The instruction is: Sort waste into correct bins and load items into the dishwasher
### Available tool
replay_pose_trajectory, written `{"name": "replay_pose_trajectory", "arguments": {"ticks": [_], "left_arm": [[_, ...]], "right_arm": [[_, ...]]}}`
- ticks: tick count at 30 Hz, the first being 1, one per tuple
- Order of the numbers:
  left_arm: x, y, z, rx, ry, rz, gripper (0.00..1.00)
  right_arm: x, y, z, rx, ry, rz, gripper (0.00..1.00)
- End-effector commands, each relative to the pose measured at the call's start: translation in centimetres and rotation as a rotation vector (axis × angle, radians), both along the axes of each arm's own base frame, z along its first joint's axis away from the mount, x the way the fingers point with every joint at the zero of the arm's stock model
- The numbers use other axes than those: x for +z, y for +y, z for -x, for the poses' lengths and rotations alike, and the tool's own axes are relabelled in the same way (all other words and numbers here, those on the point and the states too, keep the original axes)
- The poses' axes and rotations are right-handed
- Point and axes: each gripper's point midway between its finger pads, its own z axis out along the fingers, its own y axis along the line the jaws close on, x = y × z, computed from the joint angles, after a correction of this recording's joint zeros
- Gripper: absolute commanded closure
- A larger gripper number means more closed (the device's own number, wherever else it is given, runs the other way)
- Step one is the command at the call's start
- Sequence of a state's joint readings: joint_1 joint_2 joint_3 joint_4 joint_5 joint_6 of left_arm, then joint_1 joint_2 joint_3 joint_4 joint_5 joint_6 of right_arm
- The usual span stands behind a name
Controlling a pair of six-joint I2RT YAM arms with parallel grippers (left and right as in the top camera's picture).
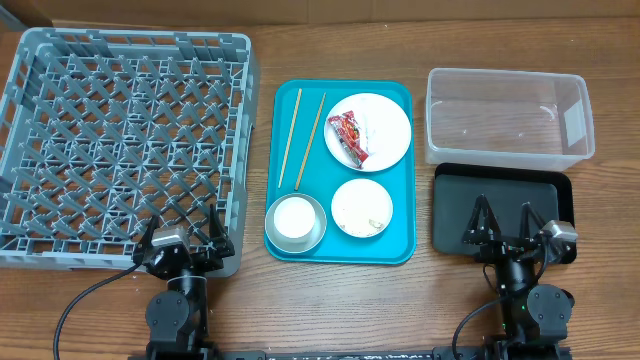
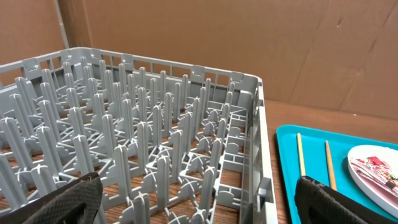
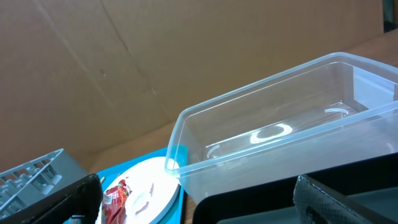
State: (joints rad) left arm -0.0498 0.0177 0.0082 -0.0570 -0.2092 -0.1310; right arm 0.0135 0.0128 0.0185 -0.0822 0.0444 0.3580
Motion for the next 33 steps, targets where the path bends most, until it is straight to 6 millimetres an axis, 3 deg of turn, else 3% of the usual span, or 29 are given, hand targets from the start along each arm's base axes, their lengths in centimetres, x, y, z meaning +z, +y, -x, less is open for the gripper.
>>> {"name": "replay_pose_trajectory", "arguments": {"ticks": [1, 8, 11, 15, 19, 23, 27, 30, 33], "left_arm": [[0.1, -0.1, 0.0, -0.008, -0.008, 0.008, 0.00], [0.0, -2.3, -0.2, -0.134, -0.004, 0.021, 0.00], [0.5, -3.4, -0.2, -0.199, -0.024, 0.024, 0.00], [3.4, -4.0, -0.1, -0.233, -0.130, 0.021, 0.00], [8.5, -3.8, 1.0, -0.226, -0.209, 0.016, 0.00], [12.7, -5.0, 1.9, -0.302, -0.138, 0.021, 0.00], [14.8, -6.3, 1.4, -0.370, 0.061, 0.049, 0.00], [16.3, -7.4, 0.5, -0.429, 0.235, 0.085, 0.00], [17.3, -8.1, -0.6, -0.457, 0.391, 0.121, 0.00]], "right_arm": [[-0.2, -0.2, 0.0, -0.010, -0.004, 0.010, 0.00], [-0.1, 0.0, 0.0, -0.001, -0.006, 0.008, 0.00], [-0.1, 1.1, 0.0, 0.067, -0.009, 0.007, 0.00], [0.6, 3.0, 0.3, 0.175, -0.022, 0.006, 0.00], [4.0, 4.0, 1.1, 0.235, -0.066, -0.022, 0.00], [9.0, 4.3, 2.0, 0.258, -0.084, -0.035, 0.00], [13.5, 4.9, 1.7, 0.290, -0.020, -0.042, 0.00], [16.2, 5.8, 0.4, 0.341, 0.081, -0.058, 0.00], [17.8, 6.4, -1.0, 0.376, 0.215, -0.084, 0.00]]}}
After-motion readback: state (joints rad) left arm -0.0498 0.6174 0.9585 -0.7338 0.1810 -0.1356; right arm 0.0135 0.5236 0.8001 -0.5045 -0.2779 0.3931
